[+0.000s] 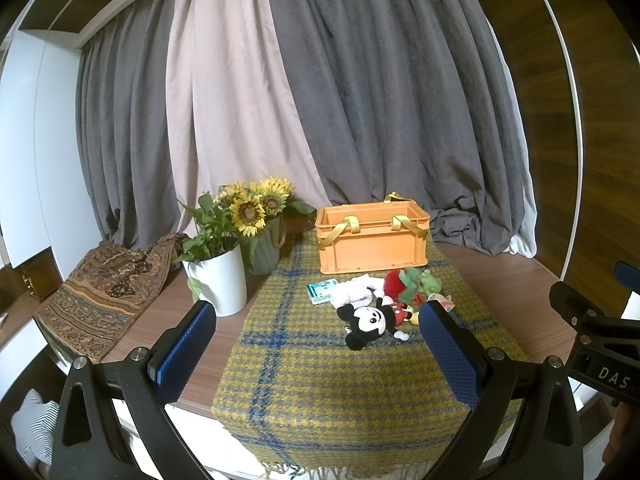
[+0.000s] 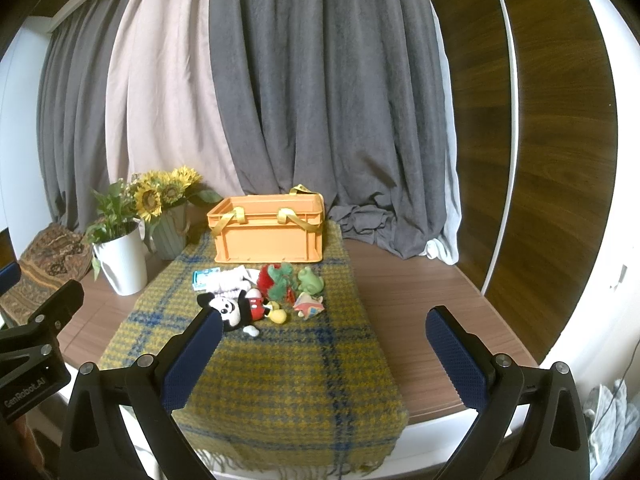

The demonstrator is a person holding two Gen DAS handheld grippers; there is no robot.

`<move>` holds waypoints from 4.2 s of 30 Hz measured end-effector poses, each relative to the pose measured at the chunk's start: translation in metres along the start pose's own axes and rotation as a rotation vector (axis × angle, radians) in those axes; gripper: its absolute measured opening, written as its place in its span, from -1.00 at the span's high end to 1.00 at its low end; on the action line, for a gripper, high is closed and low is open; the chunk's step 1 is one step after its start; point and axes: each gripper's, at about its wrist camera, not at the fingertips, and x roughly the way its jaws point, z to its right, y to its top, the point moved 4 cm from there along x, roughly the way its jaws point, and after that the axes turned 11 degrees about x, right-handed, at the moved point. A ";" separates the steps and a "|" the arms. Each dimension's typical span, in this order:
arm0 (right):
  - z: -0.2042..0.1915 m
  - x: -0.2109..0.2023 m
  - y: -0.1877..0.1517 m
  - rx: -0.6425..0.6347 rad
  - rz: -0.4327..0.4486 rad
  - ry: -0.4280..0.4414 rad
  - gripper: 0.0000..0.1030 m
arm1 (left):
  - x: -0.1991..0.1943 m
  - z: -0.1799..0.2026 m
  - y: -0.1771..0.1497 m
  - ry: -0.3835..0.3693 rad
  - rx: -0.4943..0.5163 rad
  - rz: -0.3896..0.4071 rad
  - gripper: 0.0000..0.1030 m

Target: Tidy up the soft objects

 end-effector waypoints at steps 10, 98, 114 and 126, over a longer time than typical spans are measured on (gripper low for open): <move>0.000 0.000 0.000 -0.001 0.000 0.001 -0.99 | 0.000 0.000 0.000 -0.003 0.000 -0.001 -1.00; -0.005 0.364 -0.065 0.014 -0.443 0.006 -0.52 | 0.327 0.078 -0.081 -0.351 -0.170 -0.484 -0.36; -0.008 0.354 -0.061 -0.017 -0.445 0.029 0.04 | 0.309 0.074 -0.061 -0.320 -0.139 -0.416 -0.12; -0.016 0.316 -0.016 -0.009 -0.336 0.065 0.04 | 0.296 0.057 -0.024 -0.274 -0.131 -0.319 -0.12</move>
